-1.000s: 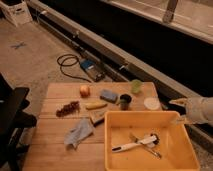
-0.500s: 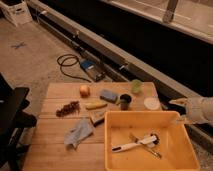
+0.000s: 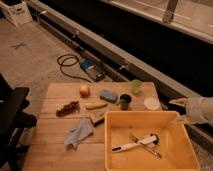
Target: Place pepper in paper cup
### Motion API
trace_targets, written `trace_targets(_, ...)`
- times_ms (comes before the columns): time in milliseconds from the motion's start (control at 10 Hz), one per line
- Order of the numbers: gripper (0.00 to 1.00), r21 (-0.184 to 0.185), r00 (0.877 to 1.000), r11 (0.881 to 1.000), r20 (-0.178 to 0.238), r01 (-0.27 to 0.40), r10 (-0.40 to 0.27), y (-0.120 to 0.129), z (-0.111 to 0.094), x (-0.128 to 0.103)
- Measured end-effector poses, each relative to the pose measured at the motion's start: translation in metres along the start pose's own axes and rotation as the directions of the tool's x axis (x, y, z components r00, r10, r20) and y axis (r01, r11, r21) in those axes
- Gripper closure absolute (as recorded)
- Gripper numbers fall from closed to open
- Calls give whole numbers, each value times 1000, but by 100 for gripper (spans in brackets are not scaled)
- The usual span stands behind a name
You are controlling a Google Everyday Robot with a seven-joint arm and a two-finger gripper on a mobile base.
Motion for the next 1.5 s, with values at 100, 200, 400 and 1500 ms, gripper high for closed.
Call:
trace_targets(100, 41, -1, 1000, 1000, -2, 2, -2, 1, 0, 0)
trace_targets(200, 41, -7, 1000, 1000, -14, 14, -14, 0, 1, 0)
trace_targets(400, 41, -50, 996, 995, -31, 84, -86, -9, 11, -16)
trace_targets(1500, 41, -69, 940, 942, -76, 328, -333, -76, 76, -93)
